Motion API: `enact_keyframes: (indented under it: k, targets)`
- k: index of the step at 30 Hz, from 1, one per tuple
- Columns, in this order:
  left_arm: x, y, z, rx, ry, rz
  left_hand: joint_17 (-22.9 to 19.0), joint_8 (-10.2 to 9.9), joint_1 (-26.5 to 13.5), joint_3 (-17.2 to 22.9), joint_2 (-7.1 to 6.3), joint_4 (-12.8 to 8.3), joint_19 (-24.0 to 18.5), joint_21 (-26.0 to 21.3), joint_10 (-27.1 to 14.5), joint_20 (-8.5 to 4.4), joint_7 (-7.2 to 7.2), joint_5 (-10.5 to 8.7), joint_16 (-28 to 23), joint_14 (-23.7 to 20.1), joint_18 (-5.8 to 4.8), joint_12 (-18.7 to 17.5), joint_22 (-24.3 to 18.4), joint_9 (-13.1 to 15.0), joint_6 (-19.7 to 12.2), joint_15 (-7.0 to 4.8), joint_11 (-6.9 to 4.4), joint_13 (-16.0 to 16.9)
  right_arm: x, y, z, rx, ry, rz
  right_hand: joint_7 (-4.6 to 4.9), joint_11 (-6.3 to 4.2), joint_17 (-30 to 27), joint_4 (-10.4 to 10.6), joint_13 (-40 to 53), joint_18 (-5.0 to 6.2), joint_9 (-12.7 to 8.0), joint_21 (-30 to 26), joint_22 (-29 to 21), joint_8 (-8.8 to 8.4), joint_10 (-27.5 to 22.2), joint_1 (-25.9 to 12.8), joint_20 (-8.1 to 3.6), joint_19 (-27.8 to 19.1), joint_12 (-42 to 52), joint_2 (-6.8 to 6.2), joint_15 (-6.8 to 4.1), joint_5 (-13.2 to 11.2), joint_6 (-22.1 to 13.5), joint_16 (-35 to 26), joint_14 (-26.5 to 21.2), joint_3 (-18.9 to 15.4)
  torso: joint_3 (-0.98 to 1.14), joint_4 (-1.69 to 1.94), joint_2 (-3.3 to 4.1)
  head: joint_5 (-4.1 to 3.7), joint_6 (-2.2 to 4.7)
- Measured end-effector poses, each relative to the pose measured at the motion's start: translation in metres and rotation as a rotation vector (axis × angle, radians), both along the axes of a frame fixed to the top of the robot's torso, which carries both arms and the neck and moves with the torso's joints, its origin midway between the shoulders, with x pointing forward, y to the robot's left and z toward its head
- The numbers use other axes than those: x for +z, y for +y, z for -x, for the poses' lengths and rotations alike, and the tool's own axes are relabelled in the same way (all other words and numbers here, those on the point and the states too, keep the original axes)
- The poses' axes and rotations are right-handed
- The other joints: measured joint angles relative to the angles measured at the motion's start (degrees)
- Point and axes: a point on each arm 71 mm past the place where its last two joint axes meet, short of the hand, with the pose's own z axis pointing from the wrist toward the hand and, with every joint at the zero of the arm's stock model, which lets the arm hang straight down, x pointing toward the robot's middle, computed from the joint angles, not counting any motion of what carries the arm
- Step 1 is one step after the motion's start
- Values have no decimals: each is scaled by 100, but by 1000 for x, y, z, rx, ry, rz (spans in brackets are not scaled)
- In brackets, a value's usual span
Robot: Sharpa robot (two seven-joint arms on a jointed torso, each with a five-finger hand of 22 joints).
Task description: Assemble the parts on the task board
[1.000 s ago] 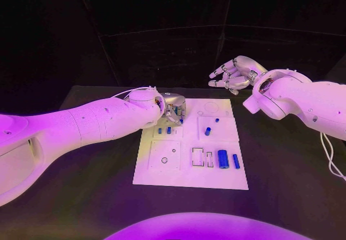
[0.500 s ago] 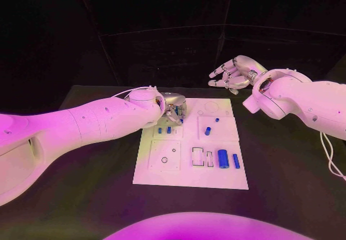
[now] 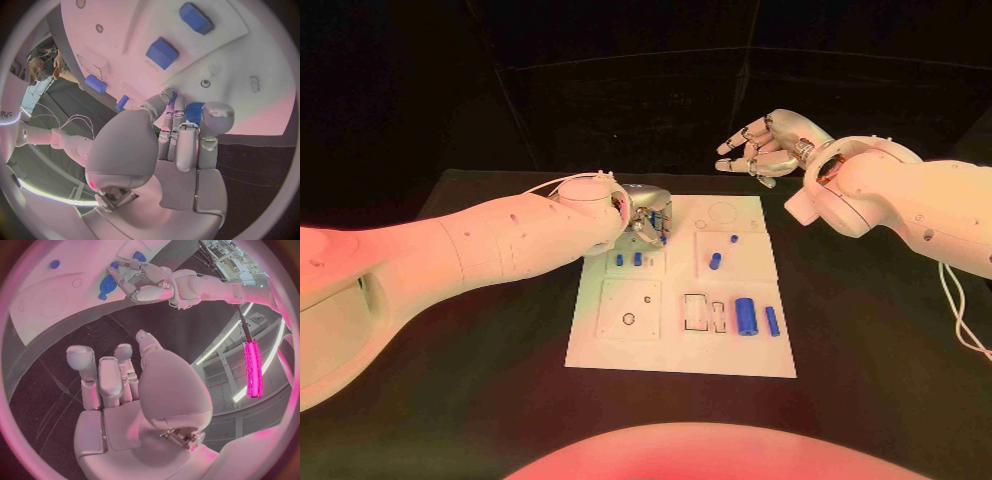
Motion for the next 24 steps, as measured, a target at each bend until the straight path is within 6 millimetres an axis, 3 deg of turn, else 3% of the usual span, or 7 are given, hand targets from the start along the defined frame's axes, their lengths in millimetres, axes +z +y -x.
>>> enact_keyframes:
  k: [15,24]
  targets:
    - [-2,8,9,-11,-19,37,6,-61,6,225,6,-130,19,63,60,-19,-1,0,22,0,1,-180,66,-13,40,1,21,-6,0,-2,0,-3,0,1,0,0,5,0,0,0,0,0,0,0,0,0,0,0,24,0,0,23,0,0,0,0,-4,11,-12,-24,21]
    - [22,18,16,-14,-59,121,5,-61,6,249,5,-154,19,63,80,-19,-1,0,22,-1,1,-218,76,-13,40,1,41,-6,0,-4,-1,-8,0,2,0,0,4,0,0,0,0,0,0,0,0,0,0,0,24,0,0,23,0,0,0,0,-7,13,-13,10,72]
